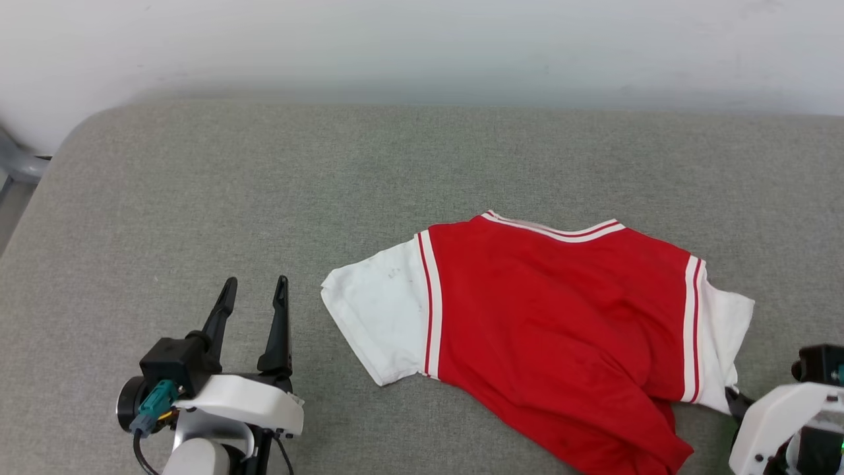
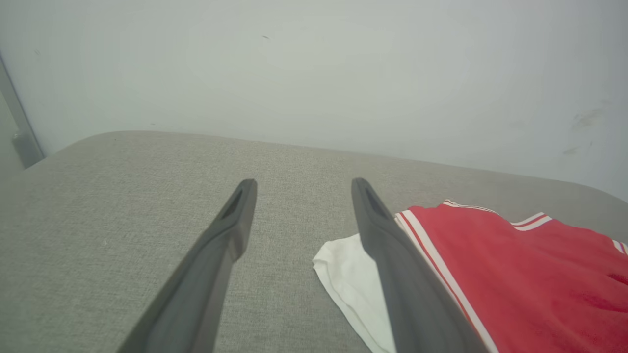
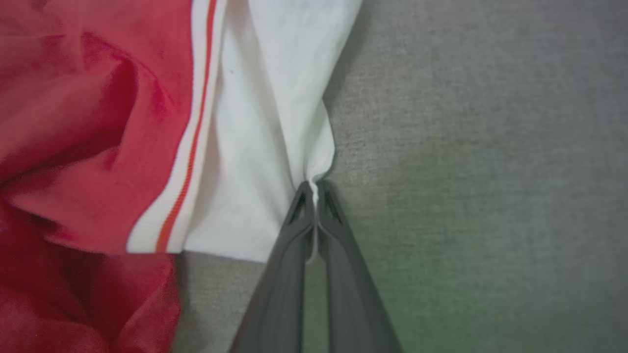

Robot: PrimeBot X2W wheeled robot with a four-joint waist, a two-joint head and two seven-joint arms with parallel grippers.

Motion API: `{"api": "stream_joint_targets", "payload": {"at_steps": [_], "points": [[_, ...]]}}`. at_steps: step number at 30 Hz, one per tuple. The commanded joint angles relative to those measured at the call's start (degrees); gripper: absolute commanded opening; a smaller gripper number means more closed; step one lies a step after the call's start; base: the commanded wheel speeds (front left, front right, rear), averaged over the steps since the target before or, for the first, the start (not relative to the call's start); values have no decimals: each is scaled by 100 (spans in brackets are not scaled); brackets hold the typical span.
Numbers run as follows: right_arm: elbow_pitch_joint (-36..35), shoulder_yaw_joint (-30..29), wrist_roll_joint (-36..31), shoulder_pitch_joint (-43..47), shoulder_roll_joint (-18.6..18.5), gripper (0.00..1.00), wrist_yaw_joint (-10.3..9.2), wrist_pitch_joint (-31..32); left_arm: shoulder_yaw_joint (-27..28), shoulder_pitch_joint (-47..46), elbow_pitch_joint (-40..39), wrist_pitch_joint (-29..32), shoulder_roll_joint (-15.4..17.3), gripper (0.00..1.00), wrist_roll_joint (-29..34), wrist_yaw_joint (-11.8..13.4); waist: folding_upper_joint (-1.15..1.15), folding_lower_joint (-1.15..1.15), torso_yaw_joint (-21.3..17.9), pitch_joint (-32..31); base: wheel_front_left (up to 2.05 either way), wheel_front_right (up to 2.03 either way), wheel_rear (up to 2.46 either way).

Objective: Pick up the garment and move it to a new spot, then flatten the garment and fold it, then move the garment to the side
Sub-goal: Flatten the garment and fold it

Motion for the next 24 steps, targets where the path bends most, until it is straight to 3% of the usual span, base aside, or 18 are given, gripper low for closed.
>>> {"api": "stream_joint_targets", "payload": {"at_steps": [1, 2, 3, 4, 5, 17, 24], "points": [[-37, -140, -112, 275, 233, 0, -5, -17, 15, 83, 6, 15, 32, 100, -30, 32, 0, 0, -29, -40, 0, 0, 0], [-95, -227, -204, 358, 338, 2, -6, -78, 18, 112, 12, 37, 39, 100, -41, 43, 0, 0, -42, -55, 0, 0, 0], [-146, -330, -271, 403, 444, 59, -6, -176, 22, 139, 14, 50, 48, 100, -39, 55, 0, 0, -56, -67, 0, 0, 0], [-146, -330, -271, 403, 444, 59, -6, -176, 22, 139, 14, 50, 48, 100, -39, 55, 0, 0, -56, -67, 0, 0, 0], [-199, -392, -342, 427, 531, 100, -7, -283, 26, 162, 18, 58, 56, 100, -44, 60, 0, 0, -71, -81, 0, 0, 0], [-744, -301, -1013, 226, 892, 100, -5, -2314, -59, 287, 40, 263, 191, 100, -55, 68, 0, 0, -113, -432, 0, 0, 0], [-1335, 80, -1110, 407, 934, 100, -5, -2870, -56, 420, 10, 354, 246, 100, -85, 134, 0, 0, -161, -638, 0, 0, 0]]}}
